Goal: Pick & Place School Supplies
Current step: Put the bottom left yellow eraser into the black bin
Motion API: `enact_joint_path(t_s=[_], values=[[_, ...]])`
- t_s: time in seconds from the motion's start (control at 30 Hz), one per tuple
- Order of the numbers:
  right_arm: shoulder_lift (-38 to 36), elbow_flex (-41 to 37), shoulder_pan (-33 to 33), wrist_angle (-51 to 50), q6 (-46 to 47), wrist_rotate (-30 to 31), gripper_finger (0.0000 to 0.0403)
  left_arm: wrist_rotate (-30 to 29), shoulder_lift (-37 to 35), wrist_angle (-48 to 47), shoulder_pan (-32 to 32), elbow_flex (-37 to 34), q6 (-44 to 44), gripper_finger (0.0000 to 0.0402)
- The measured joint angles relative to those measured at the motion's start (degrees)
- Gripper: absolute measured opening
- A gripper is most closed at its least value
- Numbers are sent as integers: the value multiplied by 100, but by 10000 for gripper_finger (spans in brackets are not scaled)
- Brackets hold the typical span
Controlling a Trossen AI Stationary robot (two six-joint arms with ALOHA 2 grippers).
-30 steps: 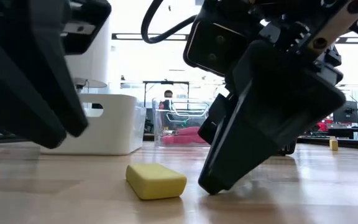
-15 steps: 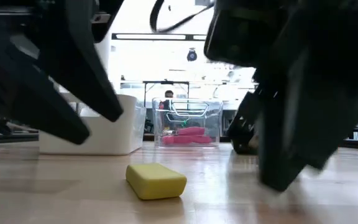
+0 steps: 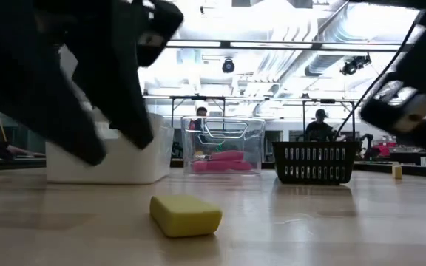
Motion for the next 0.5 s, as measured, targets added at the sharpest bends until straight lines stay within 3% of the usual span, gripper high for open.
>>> enact_joint_path(t_s=[0.13, 0.33, 0.5], values=[[0, 0, 290, 5, 393, 519, 78, 685, 0, -287, 275, 0, 292, 110], [0, 2, 575, 14, 817, 981, 78, 792, -2, -271, 540, 0, 1318, 110], [0, 4, 711, 14, 860, 1120, 78, 1219, -2, -57, 681, 0, 1594, 110]])
